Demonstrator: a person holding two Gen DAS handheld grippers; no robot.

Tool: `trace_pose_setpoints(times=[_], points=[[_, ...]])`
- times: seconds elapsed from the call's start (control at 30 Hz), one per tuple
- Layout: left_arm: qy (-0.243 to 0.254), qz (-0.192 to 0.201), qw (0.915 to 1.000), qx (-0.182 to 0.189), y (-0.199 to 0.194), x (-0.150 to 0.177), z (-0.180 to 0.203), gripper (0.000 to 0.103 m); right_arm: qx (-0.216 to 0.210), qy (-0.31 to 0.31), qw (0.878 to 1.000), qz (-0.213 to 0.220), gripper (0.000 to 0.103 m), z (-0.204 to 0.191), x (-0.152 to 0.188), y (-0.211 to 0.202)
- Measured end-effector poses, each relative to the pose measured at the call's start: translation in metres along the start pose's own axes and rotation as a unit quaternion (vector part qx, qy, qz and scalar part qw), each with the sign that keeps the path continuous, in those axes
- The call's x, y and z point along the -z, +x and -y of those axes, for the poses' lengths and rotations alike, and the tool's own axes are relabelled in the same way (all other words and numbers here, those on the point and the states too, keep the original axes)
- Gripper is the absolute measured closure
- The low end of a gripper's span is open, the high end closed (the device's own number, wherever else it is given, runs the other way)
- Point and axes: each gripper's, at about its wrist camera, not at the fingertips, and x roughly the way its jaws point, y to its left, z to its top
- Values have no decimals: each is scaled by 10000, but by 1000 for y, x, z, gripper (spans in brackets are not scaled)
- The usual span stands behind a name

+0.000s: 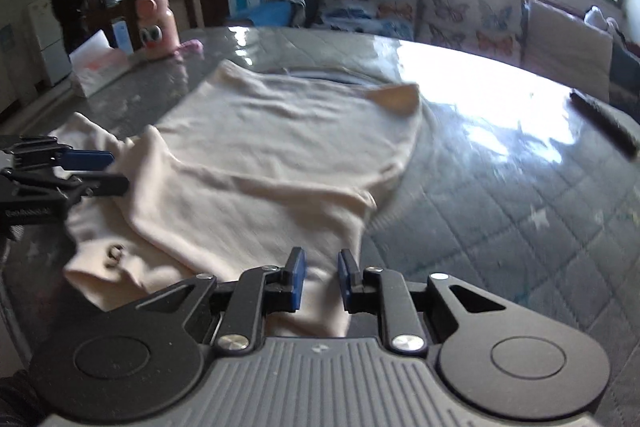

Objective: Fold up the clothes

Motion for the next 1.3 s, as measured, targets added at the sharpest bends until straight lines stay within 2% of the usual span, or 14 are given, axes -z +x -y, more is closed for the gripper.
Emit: trace_pose_setpoints(times=[0.03,0.13,0.33,0.5,0.67,0.8,0.9,1.03,1.1,1.23,1.3], points=[[-2,-24,10000,4,1,0,0,94,5,2,10000,10,80,2,0,-1],[-81,8,10000,-50,-6,-2,-3,100,-8,-71,9999,123,80,1,-8,-4],[-153,3,9998,-132,-19,1,-7,101,-129,-296,9991,291,79,-6,-28,8],[-324,-113,9993,-150,-21,4,-16,98,-119,-430,9989,137,78,-10,-32,32],[-411,38,9991,-13,-25,0,-16,93,-145,-493,9986,151,71,-13,-30,32],[-267,-130,9996,7,-13,4,-9,91,-88,-585,9981,143,69,-18,-29,33],[-378,-171,9991,-13,-15,10,-16,88,-59,-727,9972,158,66,-24,-31,30],[-590,-85,9977,-307,-28,14,-38,83,-239,-884,9956,211,65,-38,-36,28],[-774,-87,9948,-648,-32,17,-56,77,-373,-982,9942,240,64,-48,-41,29],[-1138,-91,9845,-1328,-40,22,-92,72,-702,-1212,9898,255,64,-75,-49,38],[-1316,-92,9753,-1774,-42,25,-112,66,-855,-1325,9872,240,64,-89,-52,44]])
